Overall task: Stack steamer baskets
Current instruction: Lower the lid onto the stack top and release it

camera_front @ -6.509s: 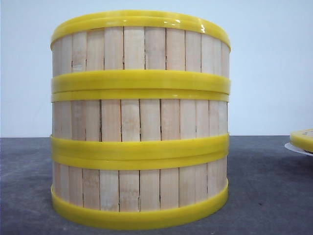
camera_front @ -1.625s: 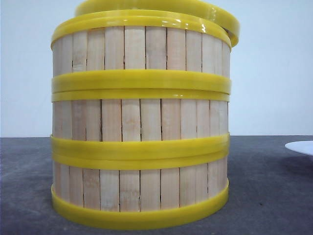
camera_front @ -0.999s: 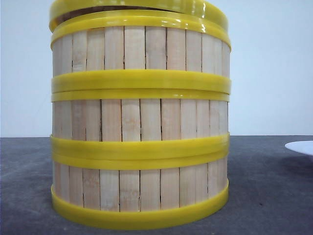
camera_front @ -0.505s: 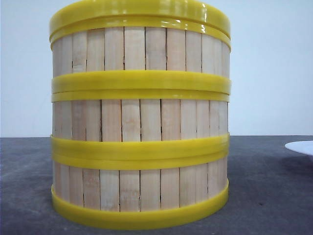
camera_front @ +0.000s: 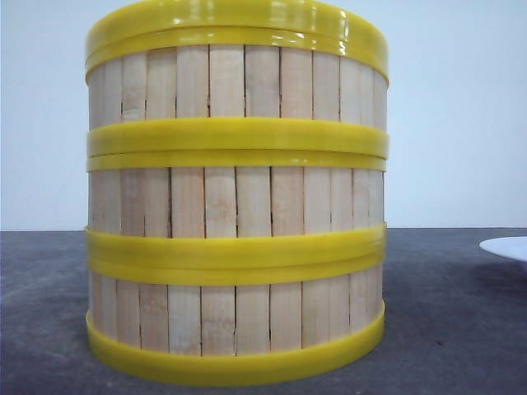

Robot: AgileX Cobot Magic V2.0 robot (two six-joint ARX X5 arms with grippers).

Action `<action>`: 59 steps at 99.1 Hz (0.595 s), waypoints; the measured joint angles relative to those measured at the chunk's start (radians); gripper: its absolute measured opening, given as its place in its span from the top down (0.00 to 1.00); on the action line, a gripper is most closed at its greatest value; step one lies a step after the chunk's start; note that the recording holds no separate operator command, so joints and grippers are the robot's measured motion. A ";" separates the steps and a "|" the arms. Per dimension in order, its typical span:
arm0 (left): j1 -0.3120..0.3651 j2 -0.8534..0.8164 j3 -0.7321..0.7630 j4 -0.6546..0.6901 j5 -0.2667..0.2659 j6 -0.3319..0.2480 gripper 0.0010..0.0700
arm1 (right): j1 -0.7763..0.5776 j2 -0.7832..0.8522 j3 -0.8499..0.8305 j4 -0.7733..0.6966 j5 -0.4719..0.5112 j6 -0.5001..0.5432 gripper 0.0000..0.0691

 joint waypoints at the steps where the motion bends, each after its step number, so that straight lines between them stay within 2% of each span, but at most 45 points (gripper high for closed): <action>1: 0.000 0.000 0.000 0.000 0.000 0.000 0.67 | 0.000 -0.003 0.000 0.003 0.006 0.000 0.51; 15: 0.000 0.000 0.000 0.001 0.000 0.000 0.67 | 0.000 -0.080 0.000 0.048 0.093 0.000 0.50; 35: 0.000 0.000 0.000 0.026 0.000 0.000 0.67 | 0.000 -0.289 0.000 0.106 0.203 0.000 0.50; 59: 0.000 0.000 0.000 0.031 0.000 0.000 0.67 | 0.000 -0.498 0.000 0.070 0.291 0.000 0.50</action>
